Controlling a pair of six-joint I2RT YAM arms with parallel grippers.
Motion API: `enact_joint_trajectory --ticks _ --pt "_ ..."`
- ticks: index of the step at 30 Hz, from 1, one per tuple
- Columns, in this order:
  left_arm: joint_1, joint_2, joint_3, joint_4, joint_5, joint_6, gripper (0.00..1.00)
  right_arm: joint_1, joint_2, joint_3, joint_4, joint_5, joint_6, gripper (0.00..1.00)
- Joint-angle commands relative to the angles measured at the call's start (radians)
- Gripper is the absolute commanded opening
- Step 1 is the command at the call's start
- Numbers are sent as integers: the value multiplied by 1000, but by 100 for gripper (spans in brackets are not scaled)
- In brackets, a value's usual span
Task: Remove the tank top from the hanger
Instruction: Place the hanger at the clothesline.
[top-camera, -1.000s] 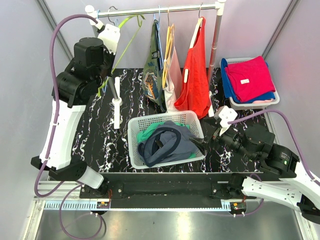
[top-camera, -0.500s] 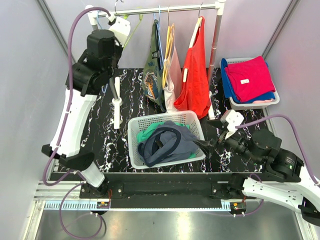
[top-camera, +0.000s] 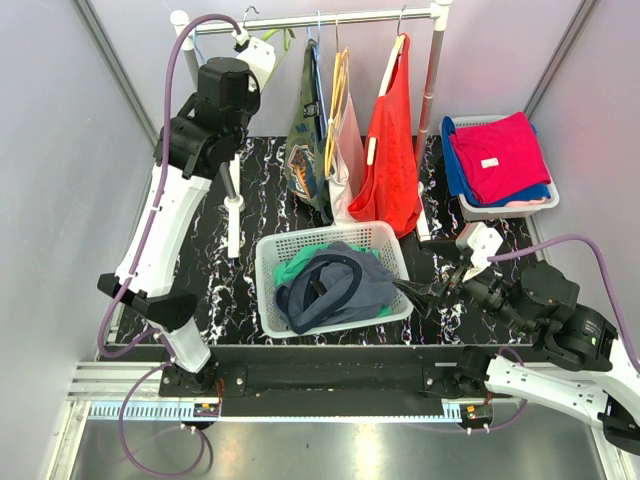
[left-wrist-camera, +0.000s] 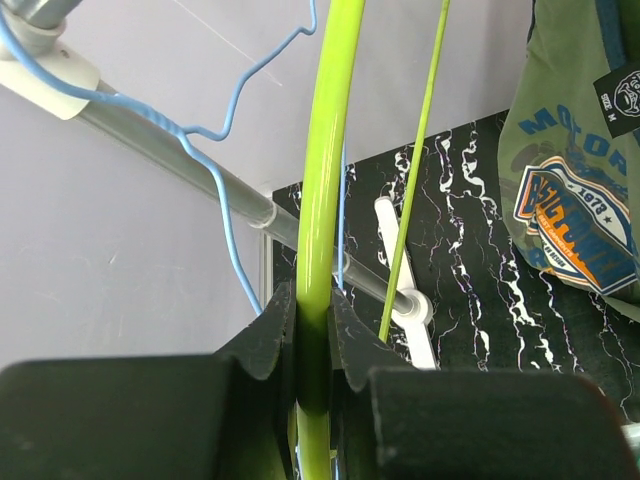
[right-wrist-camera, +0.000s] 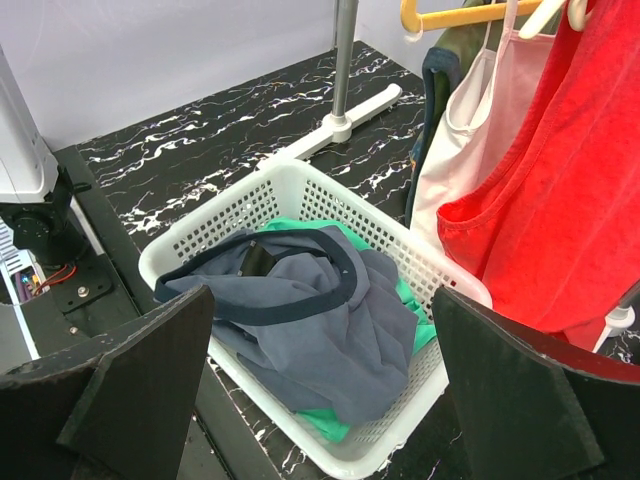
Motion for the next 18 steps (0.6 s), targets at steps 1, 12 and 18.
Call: enact_joint_trajectory --ticks 1,12,18 --pt "-2 -5 3 102 -45 5 0 -1 -7 2 -1 -2 14 100" --pt "-3 -63 -145 97 -58 -2 0 -1 -8 5 -2 -5 24 99" --pt "-2 -102 -181 97 -68 -14 0 1 7 6 13 -4 30 100"
